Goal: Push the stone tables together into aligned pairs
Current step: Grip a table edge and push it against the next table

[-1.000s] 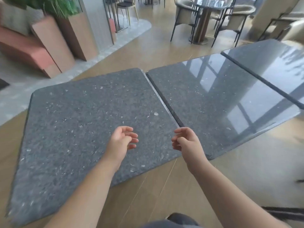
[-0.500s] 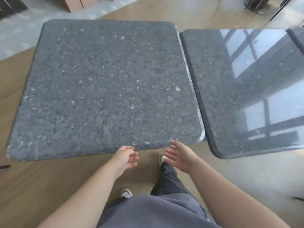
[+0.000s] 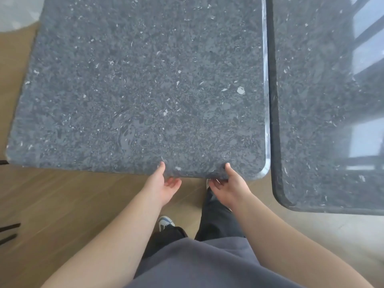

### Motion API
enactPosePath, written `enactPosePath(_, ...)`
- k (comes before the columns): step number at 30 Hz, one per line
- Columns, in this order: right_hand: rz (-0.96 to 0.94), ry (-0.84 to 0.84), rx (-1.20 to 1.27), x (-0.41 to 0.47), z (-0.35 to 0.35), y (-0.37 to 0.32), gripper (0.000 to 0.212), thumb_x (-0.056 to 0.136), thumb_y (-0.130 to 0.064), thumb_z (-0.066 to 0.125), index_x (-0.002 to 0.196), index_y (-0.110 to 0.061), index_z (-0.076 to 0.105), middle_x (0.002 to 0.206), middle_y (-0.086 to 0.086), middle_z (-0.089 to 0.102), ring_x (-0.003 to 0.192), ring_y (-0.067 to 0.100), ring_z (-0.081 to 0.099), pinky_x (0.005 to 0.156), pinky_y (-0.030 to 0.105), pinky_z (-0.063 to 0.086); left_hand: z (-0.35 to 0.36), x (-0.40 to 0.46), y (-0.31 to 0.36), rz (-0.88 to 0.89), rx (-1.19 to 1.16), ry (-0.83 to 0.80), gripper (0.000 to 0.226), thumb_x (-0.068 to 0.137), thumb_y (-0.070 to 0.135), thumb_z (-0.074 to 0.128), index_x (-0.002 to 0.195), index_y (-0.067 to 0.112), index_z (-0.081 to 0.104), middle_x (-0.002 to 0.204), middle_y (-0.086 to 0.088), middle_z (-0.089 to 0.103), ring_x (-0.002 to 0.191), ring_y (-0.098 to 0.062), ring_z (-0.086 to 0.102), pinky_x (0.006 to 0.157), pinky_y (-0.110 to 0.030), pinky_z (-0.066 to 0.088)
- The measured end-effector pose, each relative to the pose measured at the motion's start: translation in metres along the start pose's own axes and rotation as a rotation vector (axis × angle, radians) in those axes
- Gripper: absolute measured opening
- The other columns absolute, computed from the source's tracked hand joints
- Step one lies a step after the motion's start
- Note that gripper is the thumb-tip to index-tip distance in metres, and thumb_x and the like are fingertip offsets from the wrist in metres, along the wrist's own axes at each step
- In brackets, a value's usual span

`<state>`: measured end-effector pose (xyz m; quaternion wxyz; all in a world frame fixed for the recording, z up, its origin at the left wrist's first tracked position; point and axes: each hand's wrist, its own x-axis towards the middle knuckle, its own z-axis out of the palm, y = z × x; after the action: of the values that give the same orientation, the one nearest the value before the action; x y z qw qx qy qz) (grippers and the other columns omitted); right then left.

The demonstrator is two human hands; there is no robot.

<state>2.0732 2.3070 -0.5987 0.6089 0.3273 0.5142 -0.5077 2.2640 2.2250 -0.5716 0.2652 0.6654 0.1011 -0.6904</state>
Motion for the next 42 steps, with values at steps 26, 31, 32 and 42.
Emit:
enactPosePath(26,-0.134,-0.229,0.268,-0.006,-0.010,0.008,0.034,0.096,-0.022,0.065,0.124,-0.005,0.058,0.113,0.017,0.068,0.102,0.034,0.066,0.087,0.047,0.053,-0.045,0.041,0.046,0.291,-0.147,-0.150,0.046,0.096,0.038,0.063,0.132,0.011,0.051,0.130,-0.013,0.060,0.112,-0.030,0.061,0.093,-0.049,0.050)
enactPosePath(31,-0.130,-0.251,0.254,-0.008,-0.014,0.009,0.035,0.097,-0.022,0.064,0.128,-0.007,0.056,0.108,0.018,0.067,0.095,0.036,0.065,0.069,0.050,0.052,-0.045,0.036,0.040,0.327,-0.111,-0.172,0.036,0.099,0.036,0.059,0.126,0.013,0.052,0.141,-0.009,0.058,0.123,-0.028,0.059,0.092,-0.046,0.048)
enactPosePath(32,-0.130,-0.256,0.254,-0.008,-0.015,0.010,0.036,0.097,-0.022,0.064,0.129,-0.008,0.056,0.108,0.018,0.067,0.095,0.036,0.065,0.070,0.050,0.052,-0.045,0.037,0.040,0.329,-0.111,-0.173,0.034,0.100,0.035,0.058,0.124,0.013,0.052,0.141,-0.009,0.058,0.124,-0.027,0.059,0.092,-0.046,0.048)
enactPosePath(42,-0.127,-0.242,0.248,-0.012,-0.026,0.007,0.042,0.097,-0.021,0.063,0.135,-0.006,0.053,0.122,0.016,0.066,0.108,0.034,0.064,0.082,0.049,0.053,-0.053,0.032,0.028,0.270,-0.140,-0.156,0.037,0.101,0.030,0.057,0.131,0.010,0.050,0.144,-0.009,0.055,0.133,-0.027,0.053,0.112,-0.048,0.041)
